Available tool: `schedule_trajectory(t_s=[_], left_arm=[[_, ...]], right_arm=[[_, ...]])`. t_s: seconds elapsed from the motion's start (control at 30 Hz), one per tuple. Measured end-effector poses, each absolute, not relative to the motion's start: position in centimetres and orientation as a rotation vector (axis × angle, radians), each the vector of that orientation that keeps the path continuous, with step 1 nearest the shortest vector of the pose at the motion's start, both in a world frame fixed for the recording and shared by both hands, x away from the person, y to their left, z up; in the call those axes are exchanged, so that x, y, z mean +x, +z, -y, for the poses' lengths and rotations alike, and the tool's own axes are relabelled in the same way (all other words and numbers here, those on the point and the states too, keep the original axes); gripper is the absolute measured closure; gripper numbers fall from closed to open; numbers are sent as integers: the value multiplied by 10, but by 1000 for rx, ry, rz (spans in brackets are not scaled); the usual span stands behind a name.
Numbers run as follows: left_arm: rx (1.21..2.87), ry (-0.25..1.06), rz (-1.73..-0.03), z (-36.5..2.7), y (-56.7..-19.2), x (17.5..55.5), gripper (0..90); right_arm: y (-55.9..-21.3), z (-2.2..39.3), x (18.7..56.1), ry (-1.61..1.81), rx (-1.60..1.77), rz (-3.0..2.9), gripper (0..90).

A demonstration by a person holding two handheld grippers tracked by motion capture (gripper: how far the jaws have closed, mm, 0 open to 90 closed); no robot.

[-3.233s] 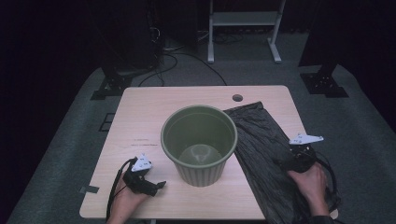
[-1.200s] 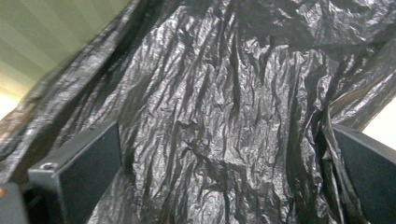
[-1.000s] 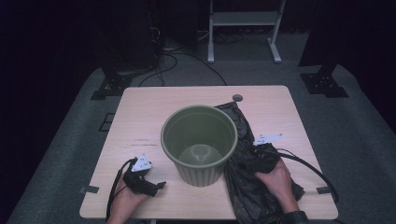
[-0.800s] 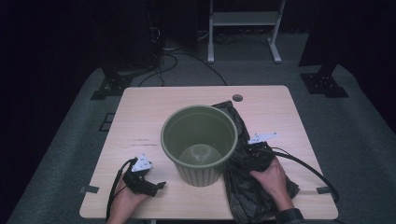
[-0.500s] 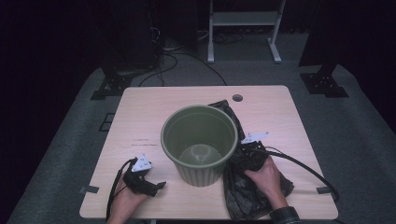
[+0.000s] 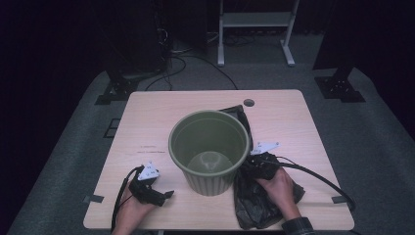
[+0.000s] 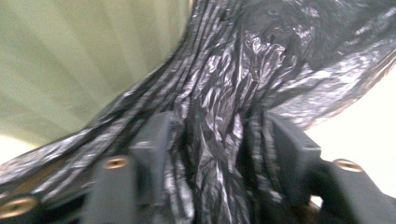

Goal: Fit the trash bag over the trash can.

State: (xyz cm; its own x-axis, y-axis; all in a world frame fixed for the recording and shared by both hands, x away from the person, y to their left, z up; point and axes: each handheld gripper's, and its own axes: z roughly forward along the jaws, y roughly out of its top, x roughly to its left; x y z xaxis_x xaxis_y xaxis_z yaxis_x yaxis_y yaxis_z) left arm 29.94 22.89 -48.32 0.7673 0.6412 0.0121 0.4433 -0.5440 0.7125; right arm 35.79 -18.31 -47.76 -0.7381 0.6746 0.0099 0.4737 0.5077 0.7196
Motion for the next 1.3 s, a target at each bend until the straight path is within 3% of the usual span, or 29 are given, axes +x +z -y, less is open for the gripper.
schedule_trajectory(t_s=[0.2,0.33,0.7,1.3], left_arm=[[2236,353,-805,-229,-483,299,0],[2236,353,-804,-229,-483,299,0],[2237,353,-804,-229,-483,299,0],[2236,353,-805,-229,-483,299,0]], right_arm=[[-475,185,355,1065,947,-2518,759],[-475,186,355,1092,930,-2566,868],[-467,186,351,1218,843,-2679,880],[-402,199,329,1503,592,-2694,869]])
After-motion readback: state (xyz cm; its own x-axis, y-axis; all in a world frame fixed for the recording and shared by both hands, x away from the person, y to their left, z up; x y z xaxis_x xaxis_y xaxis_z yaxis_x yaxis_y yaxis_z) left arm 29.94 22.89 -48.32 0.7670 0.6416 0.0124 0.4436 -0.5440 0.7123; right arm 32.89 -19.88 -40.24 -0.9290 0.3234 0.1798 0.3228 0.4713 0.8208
